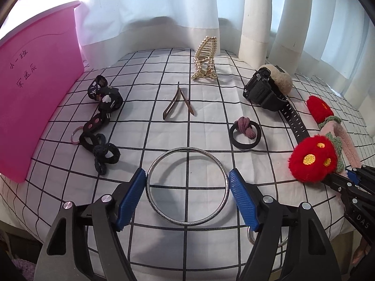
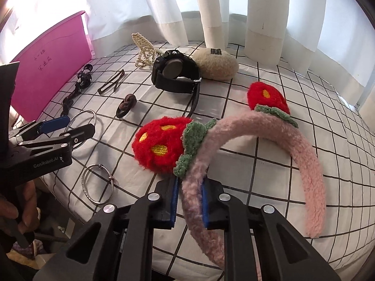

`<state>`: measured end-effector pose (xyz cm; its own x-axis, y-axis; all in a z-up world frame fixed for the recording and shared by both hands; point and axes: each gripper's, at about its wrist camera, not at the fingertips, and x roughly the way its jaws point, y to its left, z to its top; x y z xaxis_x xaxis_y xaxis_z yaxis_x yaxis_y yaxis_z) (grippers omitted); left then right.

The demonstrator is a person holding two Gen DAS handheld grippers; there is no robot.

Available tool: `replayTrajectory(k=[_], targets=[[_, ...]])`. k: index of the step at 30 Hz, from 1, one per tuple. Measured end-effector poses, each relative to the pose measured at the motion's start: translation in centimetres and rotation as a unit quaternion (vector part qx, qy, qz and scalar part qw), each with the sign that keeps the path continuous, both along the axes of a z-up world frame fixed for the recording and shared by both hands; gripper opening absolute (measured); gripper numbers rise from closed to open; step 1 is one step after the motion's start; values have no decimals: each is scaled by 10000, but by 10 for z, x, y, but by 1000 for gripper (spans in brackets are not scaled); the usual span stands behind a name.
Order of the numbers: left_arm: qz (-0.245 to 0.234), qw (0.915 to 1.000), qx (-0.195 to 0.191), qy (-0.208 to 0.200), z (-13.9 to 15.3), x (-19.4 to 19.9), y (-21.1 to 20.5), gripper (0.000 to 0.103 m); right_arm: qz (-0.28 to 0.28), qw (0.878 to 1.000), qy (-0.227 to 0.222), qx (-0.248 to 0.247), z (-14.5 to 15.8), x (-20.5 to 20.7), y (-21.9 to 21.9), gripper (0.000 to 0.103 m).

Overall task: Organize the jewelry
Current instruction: 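Lift the headband with the right gripper and carry it over the pink tub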

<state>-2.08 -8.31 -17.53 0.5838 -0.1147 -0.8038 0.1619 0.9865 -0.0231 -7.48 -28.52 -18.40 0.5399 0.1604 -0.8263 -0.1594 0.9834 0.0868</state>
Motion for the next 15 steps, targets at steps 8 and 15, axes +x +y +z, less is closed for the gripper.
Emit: replayTrajectory(k=[8,15], targets=[[-55,9995,-269,-156,36,0,4,71,-144,9989,-321,315,39,-6,-7,15],[-130,9980,-435,-430,79,-2,13,71,-125,9973,-651,327,82,-8,-2,15]])
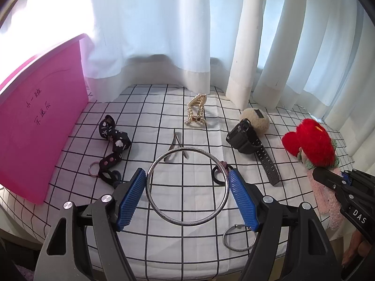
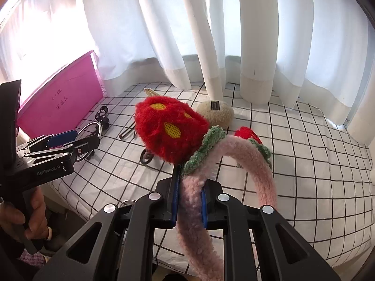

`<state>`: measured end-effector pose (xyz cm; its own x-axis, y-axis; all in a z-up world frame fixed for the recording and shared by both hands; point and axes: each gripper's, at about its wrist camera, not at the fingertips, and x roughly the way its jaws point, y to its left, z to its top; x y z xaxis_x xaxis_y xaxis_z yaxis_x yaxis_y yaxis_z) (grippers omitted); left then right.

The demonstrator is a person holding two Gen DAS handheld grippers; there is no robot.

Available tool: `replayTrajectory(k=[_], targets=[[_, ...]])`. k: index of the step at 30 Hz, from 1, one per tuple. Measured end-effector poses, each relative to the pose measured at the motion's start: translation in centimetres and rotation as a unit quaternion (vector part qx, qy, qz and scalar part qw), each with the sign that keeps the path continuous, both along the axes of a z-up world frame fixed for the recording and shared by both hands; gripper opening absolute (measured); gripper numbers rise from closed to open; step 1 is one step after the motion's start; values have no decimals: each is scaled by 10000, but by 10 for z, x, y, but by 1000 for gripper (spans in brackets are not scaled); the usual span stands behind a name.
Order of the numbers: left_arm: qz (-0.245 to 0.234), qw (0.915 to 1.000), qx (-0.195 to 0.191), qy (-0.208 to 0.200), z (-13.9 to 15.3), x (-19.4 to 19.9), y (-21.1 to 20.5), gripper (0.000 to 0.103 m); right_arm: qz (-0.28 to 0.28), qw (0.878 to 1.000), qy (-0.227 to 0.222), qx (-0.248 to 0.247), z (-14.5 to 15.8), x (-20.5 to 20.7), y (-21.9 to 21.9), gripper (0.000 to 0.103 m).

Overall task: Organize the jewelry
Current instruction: 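Lift the headband with the right gripper and carry it over the pink tub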

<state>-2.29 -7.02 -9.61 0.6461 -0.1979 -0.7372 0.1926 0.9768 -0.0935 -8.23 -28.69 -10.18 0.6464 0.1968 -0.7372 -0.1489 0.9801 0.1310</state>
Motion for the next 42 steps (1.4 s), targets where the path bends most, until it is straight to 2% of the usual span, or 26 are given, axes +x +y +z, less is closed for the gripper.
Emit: replayTrajectory(k=[10,15,20,26,32,37,42], targets=[[144,9975,-253,-644,76,0,42,71,281,9972,-685,62,71,12,37,15],[409,9935,-288,-1026,113,0,82,71,710,9910,-1124,152,108,31,80,15],[837,9876,-240,-1304,138,3,134,71,1232,9821,-1377,377,132,56,130,15],[1379,9783,-52,-1544,155,11,200,71,1843,9670,-1640,641,160,87,197,15],[1846,9699,81,-1589,167,25,261,71,2421,9501,-1728,942,184,116,271,15],[2092,9659,234,-1510,169,35,298,71,2815,9374,-1653,1214,195,143,327,15],[2232,9660,238,-1280,156,47,327,71,3112,9314,-1394,1276,196,176,377,15]])
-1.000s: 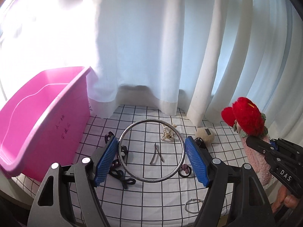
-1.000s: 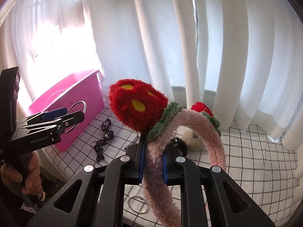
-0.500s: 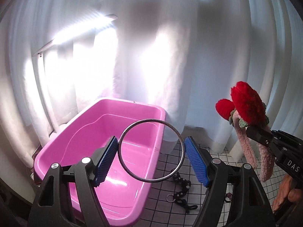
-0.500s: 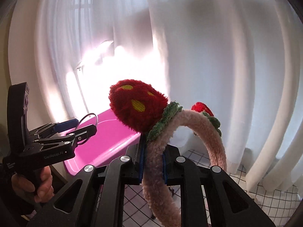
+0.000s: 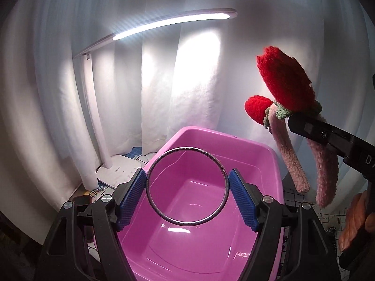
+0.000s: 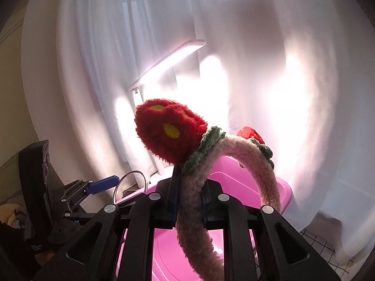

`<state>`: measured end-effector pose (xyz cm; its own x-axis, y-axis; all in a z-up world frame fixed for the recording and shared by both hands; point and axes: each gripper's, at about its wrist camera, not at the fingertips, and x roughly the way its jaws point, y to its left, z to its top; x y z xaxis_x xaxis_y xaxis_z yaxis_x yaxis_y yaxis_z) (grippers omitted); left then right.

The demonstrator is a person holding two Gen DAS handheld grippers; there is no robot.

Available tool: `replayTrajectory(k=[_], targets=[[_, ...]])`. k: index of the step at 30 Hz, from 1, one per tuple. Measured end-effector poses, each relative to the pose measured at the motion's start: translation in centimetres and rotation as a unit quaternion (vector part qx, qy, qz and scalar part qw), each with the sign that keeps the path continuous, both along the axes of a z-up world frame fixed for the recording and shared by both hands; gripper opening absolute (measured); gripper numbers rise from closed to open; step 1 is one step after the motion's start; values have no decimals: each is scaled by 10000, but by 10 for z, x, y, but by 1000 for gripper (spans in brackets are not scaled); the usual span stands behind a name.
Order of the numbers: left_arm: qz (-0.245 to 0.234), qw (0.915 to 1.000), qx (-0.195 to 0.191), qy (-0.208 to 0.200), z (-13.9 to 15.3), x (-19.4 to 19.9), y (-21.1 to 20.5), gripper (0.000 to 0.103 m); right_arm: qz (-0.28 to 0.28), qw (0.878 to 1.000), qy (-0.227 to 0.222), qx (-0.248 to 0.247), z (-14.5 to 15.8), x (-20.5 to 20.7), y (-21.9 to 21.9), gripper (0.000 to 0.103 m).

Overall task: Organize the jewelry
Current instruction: 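Lift the headband with the right gripper and carry it over the pink tub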

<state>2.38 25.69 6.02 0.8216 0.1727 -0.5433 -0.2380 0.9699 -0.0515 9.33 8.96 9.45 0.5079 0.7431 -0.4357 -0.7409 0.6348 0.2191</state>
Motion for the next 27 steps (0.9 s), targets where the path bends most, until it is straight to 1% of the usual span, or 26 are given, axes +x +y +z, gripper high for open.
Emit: replayTrajectory(k=[5,8,10,13,18,20,22,25,27], targets=[[98,9988,-141,460,-19,23,24,71,321,9982,419,-296,-19,30,41,15],[144,9957,-287,873,-36,36,34,71,494,9925,946,-601,-37,52,64,15],[145,9923,-389,1164,-47,44,38,71,534,9853,1389,-843,-55,69,78,15],[110,9852,-536,1624,-63,55,40,71,474,9700,2034,-1245,-82,93,93,15],[30,9704,-768,2291,-84,71,45,71,305,9421,2840,-1759,-116,120,106,15],[10,9650,-815,2492,-90,75,45,71,244,9322,3066,-1910,-126,128,111,15],[-5,9592,-893,2682,-93,79,46,71,196,9248,3217,-2021,-135,131,112,15],[-99,9553,-855,2828,-94,84,42,71,121,9172,3341,-2167,-142,133,114,15],[-107,9519,-902,2925,-96,87,44,71,84,9155,3323,-2268,-143,136,123,16]])
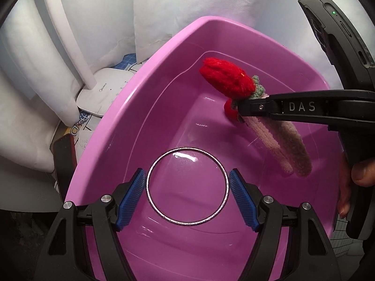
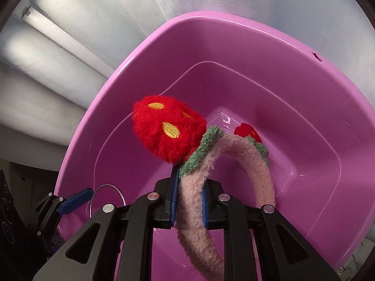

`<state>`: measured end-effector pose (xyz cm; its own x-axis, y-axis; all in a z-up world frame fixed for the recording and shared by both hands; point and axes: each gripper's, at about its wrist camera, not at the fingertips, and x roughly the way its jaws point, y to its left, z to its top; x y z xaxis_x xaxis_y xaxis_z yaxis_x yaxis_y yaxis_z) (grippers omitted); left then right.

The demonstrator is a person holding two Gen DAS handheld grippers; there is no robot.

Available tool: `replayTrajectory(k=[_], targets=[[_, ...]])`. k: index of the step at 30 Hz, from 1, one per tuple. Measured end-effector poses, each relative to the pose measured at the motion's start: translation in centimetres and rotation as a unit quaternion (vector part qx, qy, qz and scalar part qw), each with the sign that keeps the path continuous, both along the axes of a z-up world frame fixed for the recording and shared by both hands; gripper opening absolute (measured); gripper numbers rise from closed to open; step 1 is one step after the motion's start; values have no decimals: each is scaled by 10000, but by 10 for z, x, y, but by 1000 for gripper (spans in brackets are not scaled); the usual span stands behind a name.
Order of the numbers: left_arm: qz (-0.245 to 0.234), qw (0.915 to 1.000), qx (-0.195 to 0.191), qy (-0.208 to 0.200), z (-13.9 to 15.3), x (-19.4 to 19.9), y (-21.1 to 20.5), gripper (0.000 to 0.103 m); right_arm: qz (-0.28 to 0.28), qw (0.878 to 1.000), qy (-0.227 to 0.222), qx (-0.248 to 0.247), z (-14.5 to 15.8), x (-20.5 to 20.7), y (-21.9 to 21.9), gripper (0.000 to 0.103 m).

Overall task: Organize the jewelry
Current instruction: 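Lift the headband with the right gripper and carry it over the pink tub, then lower the headband into the tub and open the right gripper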

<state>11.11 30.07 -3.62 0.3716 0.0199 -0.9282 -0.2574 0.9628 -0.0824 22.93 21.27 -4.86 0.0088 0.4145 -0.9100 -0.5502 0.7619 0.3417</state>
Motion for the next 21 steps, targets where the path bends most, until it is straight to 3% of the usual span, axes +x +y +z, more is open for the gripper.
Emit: replayTrajectory(k=[4,5,6,8,10,21], targets=[[-24,10000,18,79,-1,1,-2,72,36,9996,-143,-239,2,3,11,24],[-21,10000,29,83,0,1,-2,72,30,9996,-144,-261,2,3,13,31],[-19,9999,51,97,-1,1,-2,73,27,9996,-123,-258,2,4,13,44],[-60,9999,69,107,-1,-1,-4,79,21,9995,-132,-285,5,4,18,55],[-44,9998,158,60,2,-3,-6,88,21,9991,-214,-367,5,4,19,55],[-7,9997,233,-28,6,-19,-1,88,-150,9993,-292,-198,22,1,-3,59]])
